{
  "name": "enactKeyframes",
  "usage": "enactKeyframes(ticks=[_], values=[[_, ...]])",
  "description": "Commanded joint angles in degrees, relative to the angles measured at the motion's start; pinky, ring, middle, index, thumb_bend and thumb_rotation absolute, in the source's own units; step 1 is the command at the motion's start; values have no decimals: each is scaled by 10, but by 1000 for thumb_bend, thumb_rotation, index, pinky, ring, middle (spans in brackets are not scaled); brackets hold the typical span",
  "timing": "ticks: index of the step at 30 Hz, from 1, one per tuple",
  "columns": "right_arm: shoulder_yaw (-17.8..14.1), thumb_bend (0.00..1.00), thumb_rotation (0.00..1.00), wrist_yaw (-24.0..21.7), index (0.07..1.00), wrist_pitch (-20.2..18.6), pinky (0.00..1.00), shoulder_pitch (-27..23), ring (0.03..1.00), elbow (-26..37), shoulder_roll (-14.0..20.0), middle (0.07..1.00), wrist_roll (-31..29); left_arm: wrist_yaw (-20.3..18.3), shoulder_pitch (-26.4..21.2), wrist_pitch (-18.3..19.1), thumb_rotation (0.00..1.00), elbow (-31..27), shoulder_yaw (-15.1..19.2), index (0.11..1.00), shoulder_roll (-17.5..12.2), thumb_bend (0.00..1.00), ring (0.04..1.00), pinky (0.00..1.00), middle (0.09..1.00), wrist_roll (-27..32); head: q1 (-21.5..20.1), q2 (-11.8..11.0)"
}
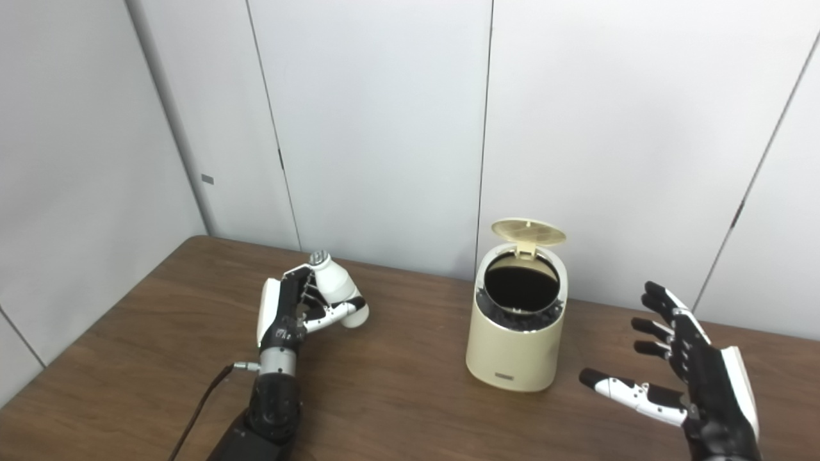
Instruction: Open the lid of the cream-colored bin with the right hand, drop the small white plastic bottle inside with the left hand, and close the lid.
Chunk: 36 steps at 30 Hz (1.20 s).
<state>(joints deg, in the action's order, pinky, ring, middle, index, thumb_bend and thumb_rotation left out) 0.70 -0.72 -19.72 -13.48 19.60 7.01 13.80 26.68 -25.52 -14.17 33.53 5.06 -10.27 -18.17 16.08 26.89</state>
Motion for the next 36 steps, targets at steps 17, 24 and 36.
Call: enactKeyframes(ticks=[17,24,36], values=[[-5,791,119,18,896,158,788,-8,834,-115,3,905,-19,-28,62,-66,0,-155,-30,521,11,503,411,334,466,-12,-105,-23],[5,830,218,36,879,184,692,-11,798,-146,-5,891,6,-90,56,-27,0,-293,-48,515,14,503,413,351,487,-32,-135,-35],[16,869,292,60,883,193,711,-19,792,-177,-20,886,27,-168,-17,23,0,-383,-77,507,18,504,408,325,474,-62,-159,-50]])
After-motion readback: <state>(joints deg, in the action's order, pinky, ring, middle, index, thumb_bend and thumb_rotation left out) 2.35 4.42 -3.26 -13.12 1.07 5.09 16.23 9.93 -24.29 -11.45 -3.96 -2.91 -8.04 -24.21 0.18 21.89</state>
